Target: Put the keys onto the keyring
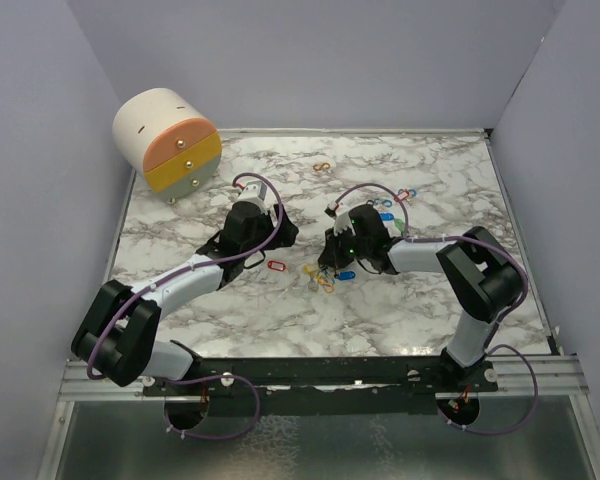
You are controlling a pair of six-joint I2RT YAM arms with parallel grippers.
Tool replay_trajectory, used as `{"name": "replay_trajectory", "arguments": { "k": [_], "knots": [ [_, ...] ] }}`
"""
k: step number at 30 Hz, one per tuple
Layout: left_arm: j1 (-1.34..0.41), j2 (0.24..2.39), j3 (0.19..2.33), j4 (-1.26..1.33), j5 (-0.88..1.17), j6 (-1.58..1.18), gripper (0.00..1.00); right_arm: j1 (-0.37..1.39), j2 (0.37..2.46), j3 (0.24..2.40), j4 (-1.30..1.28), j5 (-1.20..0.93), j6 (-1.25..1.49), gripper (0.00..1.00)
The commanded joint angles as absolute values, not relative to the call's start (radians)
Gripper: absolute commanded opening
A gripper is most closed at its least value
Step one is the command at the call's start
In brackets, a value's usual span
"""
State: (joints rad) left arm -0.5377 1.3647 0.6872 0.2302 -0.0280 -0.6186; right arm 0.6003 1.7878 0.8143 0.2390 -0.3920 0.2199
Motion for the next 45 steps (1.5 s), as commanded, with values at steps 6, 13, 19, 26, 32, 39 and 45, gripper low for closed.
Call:
{"name": "replay_trajectory", "arguments": {
  "k": [6,13,19,26,32,39,45],
  "knots": [
    [-0.527,1.353,0.688,0.232,-0.046,-0.612,0.77,0.607,1.685,0.785,0.282,-0.308,0.203,0.00],
    [-0.525,1.393,0.732,0.221,-0.083,-0.602,0.77,0.609,1.505,0.712,0.355,-0.226,0.174,0.00],
    [-0.523,1.447,0.796,0.206,-0.146,-0.583,0.77,0.609,1.400,0.672,0.373,-0.160,0.157,0.00],
    [-0.499,1.573,0.937,0.166,-0.232,-0.541,0.77,0.609,1.337,0.642,0.372,-0.126,0.151,0.00],
    [-0.484,1.754,1.105,0.076,-0.352,-0.481,0.77,0.609,1.300,0.623,0.368,-0.125,0.151,0.00],
    [-0.464,1.957,1.298,-0.023,-0.453,-0.424,0.77,0.610,1.261,0.609,0.368,-0.127,0.152,0.00],
    [-0.429,2.042,1.392,-0.049,-0.465,-0.405,0.77,0.609,1.252,0.603,0.368,-0.126,0.152,0.00]
  ]
}}
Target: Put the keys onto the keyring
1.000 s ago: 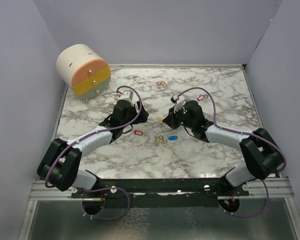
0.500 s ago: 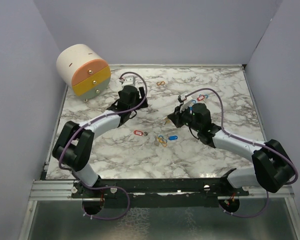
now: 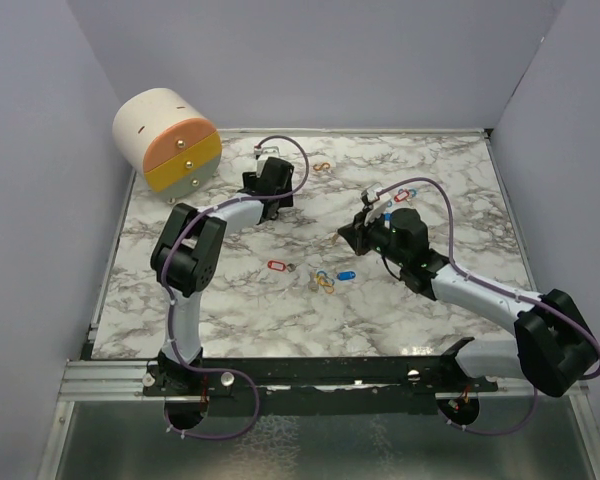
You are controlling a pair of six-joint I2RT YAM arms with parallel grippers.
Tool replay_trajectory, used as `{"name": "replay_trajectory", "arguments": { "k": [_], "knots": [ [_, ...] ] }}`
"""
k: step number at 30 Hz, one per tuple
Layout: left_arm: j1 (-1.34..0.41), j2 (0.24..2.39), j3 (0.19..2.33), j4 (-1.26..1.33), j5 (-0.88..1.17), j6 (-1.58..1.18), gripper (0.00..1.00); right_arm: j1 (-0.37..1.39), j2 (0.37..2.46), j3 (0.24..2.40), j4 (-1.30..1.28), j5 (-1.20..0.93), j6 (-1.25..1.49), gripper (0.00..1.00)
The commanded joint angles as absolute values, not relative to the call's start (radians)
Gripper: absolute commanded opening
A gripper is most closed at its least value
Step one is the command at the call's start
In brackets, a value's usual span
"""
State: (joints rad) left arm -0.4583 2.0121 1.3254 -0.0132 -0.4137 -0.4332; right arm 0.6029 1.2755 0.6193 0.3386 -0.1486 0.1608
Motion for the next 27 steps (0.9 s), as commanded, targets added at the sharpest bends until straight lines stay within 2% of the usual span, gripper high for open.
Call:
{"name": "replay_trajectory", "arguments": {
  "k": [1,18,27],
  "knots": [
    [-0.420,2.050,1.397,-0.047,-0.457,-0.406,0.77,0.609,1.251,0.603,0.367,-0.126,0.152,0.00],
    [-0.358,2.139,1.427,-0.017,-0.317,-0.408,0.74,0.609,1.272,0.613,0.368,-0.128,0.149,0.00],
    [-0.356,2.155,1.392,0.009,-0.302,-0.414,0.60,0.609,1.278,0.615,0.367,-0.129,0.149,0.00]
  ]
}}
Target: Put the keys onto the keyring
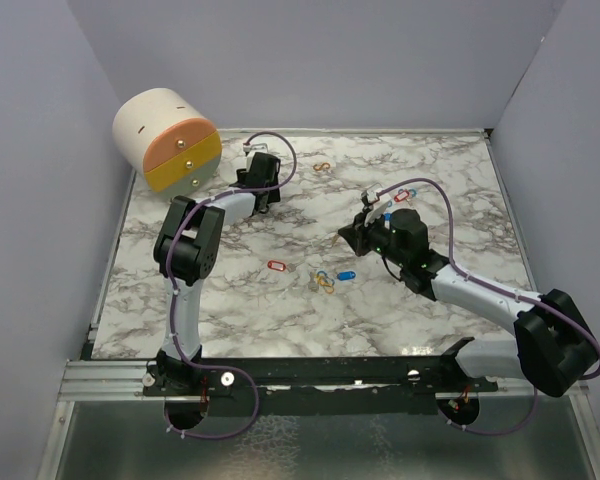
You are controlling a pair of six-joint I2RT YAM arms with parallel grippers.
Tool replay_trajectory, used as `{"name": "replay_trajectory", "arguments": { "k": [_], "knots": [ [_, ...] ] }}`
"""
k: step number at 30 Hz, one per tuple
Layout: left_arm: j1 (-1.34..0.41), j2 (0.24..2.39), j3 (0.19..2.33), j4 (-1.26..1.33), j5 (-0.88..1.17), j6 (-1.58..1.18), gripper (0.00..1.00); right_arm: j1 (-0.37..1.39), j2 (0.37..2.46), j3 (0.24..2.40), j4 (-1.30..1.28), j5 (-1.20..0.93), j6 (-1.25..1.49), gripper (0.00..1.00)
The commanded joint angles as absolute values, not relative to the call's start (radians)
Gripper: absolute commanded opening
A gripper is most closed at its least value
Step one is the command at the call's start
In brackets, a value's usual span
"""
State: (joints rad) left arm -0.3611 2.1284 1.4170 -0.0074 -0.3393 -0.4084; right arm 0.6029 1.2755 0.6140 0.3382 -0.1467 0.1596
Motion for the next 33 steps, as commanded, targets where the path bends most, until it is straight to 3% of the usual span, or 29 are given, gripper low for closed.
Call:
{"name": "replay_trajectory", "arguments": {
  "k": [1,7,13,21,33],
  "knots": [
    [-0.355,2.157,1.392,0.011,-0.300,-0.414,0.59,0.609,1.279,0.615,0.368,-0.130,0.149,0.00],
    [-0.349,2.166,1.386,0.009,-0.289,-0.414,0.44,0.609,1.281,0.617,0.369,-0.132,0.149,0.00],
    [-0.344,2.156,1.369,0.019,-0.265,-0.419,0.01,0.609,1.288,0.624,0.371,-0.135,0.148,0.00],
    [-0.344,2.089,1.325,0.014,-0.240,-0.423,0.00,0.609,1.315,0.651,0.370,-0.150,0.143,0.00],
    [-0.442,1.690,1.103,0.049,-0.125,-0.533,0.00,0.609,1.344,0.741,0.296,-0.157,0.122,0.00]
  ]
}}
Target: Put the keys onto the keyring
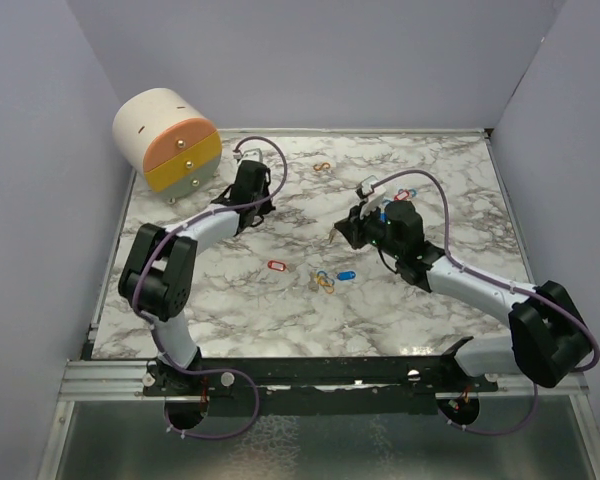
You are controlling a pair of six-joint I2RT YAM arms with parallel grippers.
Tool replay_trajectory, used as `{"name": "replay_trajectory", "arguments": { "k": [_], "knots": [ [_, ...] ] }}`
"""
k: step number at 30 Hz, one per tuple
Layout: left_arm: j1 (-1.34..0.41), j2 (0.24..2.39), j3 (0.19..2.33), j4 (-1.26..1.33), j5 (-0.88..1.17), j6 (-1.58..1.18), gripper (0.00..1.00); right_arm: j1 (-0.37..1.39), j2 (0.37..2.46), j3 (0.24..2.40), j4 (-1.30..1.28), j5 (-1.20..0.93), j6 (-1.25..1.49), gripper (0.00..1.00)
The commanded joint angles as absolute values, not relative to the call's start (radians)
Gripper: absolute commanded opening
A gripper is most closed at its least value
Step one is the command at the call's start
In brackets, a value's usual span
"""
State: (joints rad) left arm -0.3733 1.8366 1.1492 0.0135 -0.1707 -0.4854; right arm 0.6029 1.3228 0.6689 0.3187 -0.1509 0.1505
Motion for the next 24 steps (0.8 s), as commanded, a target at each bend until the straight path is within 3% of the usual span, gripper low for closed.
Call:
{"name": "replay_trajectory", "arguments": {
  "k": [1,10,24],
  "knots": [
    [-0.465,1.660,1.095,0.045,-0.147,-0.530,0.00,0.609,1.354,0.753,0.293,-0.154,0.121,0.00],
    [-0.536,1.567,1.074,0.026,-0.153,-0.494,0.00,0.611,1.502,0.864,0.325,-0.265,0.176,0.01],
    [-0.551,1.537,1.003,0.089,-0.086,-0.482,0.00,0.618,1.554,0.856,0.333,-0.201,0.134,0.01]
  ]
}}
